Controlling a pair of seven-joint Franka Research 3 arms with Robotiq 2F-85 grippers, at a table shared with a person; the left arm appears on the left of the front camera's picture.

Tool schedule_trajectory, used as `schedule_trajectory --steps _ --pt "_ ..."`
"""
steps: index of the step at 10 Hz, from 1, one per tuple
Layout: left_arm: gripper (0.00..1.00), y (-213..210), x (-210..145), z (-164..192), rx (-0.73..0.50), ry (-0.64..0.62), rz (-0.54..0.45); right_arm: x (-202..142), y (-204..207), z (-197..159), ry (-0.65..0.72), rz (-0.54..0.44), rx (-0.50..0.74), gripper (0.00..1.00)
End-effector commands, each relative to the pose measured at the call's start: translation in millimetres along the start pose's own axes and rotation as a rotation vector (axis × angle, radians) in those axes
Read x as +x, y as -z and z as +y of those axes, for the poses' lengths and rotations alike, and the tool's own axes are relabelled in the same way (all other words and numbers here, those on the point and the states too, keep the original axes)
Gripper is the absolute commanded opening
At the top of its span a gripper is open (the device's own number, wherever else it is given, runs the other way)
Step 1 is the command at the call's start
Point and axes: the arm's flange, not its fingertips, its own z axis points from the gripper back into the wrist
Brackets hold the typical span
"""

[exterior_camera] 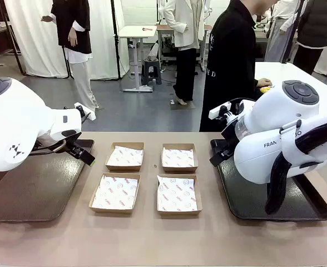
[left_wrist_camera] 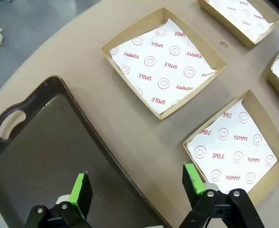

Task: Individually package the donuts and arrange them on the tray.
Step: Pick up one Paper togo box.

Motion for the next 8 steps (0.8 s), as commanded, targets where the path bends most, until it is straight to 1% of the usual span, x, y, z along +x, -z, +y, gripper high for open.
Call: schedule_trajectory --steps 1,8 --pt "1.0 0.0 0.0 -0.1 0.0 0.0 0.0 0.0 0.0 0.0 0.0 0.0 0.0 1.0" --pt "1.0 0.0 0.0 -0.1 0.0 0.0 0.0 0.0 0.0 0.0 0.0 0.0 0.0 1.0"
